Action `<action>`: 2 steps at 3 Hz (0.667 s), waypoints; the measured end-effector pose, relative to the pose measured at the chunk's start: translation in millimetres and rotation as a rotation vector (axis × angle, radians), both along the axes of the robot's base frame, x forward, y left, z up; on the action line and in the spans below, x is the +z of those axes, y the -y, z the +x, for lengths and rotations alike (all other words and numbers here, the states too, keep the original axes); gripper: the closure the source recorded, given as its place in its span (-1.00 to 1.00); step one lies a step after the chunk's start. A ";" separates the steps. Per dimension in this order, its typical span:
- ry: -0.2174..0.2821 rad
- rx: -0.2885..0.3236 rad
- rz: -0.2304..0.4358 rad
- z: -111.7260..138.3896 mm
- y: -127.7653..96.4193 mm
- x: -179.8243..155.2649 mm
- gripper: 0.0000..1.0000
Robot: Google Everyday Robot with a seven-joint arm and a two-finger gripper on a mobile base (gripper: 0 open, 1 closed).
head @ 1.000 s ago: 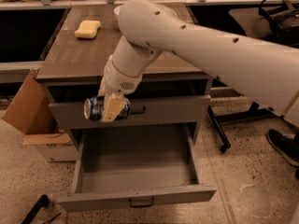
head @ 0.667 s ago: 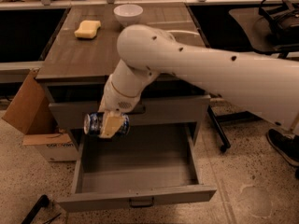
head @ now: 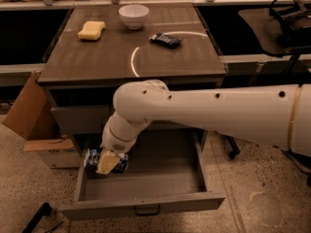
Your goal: Place pepsi can into middle drawer
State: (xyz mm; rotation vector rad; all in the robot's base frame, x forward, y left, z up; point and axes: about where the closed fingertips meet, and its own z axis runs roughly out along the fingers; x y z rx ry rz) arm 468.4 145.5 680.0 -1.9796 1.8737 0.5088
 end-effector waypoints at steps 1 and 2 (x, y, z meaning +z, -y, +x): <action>-0.001 -0.003 0.003 0.1 -0.1 -1.7 1.00; 0.002 -0.069 0.013 12.7 6.0 -28.6 1.00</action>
Offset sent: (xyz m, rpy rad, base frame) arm 0.0420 -0.0217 -0.0860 0.0388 -0.0079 -0.2167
